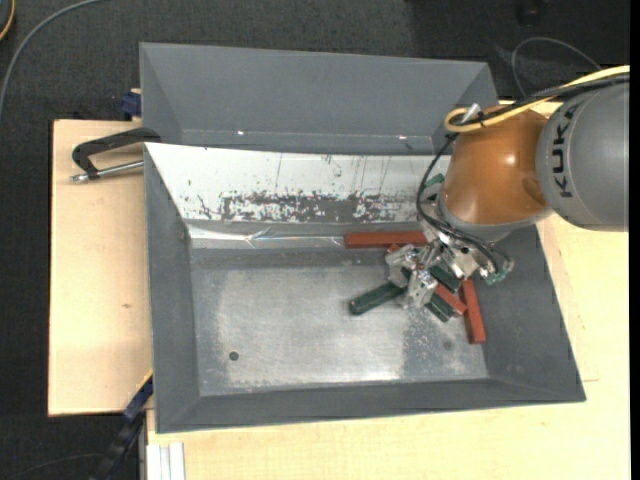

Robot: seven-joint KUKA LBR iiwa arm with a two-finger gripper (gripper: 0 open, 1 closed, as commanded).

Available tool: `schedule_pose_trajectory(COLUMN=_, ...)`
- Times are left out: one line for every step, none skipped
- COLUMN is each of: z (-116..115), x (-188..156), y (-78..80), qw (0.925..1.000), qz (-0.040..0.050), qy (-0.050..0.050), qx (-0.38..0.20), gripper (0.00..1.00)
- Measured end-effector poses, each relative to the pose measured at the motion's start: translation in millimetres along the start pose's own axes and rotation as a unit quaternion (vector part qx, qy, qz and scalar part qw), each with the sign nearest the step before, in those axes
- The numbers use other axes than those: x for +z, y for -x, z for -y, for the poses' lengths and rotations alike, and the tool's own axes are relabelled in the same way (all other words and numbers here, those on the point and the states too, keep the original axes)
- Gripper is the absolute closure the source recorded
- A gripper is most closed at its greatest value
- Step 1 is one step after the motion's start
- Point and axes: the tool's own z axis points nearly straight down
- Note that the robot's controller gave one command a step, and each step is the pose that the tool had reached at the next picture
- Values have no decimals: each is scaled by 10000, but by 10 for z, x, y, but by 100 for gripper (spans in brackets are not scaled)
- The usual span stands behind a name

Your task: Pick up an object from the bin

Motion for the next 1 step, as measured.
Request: schedule_pose_trajectory(z=-208, x=-1033, y=31, qw=10000, qz=20, qy=-15, qx=8, gripper=100)
